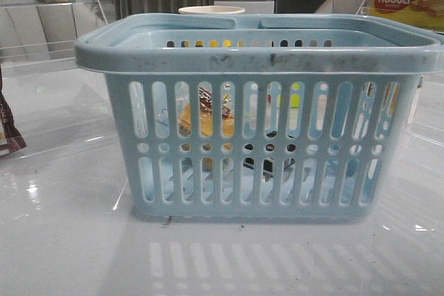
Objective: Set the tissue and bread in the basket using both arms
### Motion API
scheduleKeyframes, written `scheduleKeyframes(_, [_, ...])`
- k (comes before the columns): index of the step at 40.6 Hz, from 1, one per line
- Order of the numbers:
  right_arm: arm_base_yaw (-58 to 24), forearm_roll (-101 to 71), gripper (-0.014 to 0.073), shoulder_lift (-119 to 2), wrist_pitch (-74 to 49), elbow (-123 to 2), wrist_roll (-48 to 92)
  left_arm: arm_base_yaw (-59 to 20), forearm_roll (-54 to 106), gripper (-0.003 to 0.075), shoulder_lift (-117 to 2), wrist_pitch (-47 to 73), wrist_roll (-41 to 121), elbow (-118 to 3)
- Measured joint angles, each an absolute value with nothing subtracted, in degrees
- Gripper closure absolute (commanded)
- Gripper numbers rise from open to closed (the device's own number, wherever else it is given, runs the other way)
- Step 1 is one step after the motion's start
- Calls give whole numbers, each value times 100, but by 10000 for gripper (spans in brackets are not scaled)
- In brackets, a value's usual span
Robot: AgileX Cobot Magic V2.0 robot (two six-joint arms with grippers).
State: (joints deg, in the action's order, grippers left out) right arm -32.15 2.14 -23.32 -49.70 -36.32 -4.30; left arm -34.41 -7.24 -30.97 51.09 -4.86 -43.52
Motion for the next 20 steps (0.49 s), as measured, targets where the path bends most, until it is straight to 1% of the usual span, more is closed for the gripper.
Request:
scheduleKeyframes(3, [-3215,214,539,-2332,-4970,-3632,-430,-3441,-724,559,-3097,5109,-486,-4352])
scheduleKeyframes(10, [-3215,214,539,-2332,-4984,-3632,-430,-3441,-724,627,-3097,5109,-473,-4352])
scheduleKeyframes(20, [-3215,214,539,-2332,-5020,-3632,-430,-3441,-737,628,-3097,5098,-243,-4352])
